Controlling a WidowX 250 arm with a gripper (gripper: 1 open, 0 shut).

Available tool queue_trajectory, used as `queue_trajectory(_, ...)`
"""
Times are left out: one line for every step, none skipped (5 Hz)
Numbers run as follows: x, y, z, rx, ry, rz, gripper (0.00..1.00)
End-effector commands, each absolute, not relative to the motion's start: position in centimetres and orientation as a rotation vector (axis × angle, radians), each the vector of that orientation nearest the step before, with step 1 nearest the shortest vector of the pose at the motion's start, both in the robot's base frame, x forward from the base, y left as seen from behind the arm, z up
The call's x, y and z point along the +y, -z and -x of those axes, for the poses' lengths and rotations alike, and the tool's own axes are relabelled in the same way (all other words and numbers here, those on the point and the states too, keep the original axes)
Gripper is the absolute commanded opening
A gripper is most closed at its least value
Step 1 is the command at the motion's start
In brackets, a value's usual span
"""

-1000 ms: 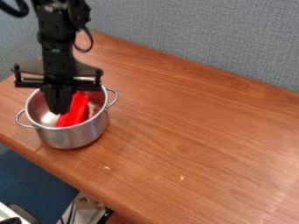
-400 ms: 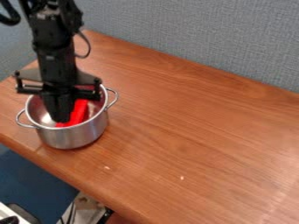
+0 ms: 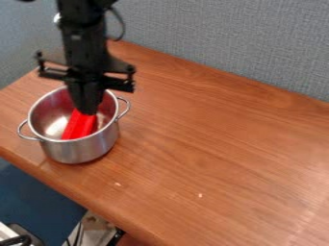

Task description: Move the red object from the metal pot to the table

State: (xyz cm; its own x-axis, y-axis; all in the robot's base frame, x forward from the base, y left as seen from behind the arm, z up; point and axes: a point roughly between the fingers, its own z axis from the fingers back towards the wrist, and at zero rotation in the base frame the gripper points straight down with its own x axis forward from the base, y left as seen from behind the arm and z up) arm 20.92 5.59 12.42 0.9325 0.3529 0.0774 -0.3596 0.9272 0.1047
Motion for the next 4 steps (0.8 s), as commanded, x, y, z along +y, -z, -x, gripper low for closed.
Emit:
queue_trajectory(3.5,-13.4,-21.5,-0.053,-0.389,-0.15,1.0)
queue_trajectory(2.0,-13.1,-21.3,-0.002,-0.435,-0.173,1.0)
queue_trajectory(1.9,-13.1,-21.3,0.037,-0.517,-0.185,1.0)
queue_trajectory(2.4,-11.8,-21.4,0.061,-0.525,-0.214,1.0)
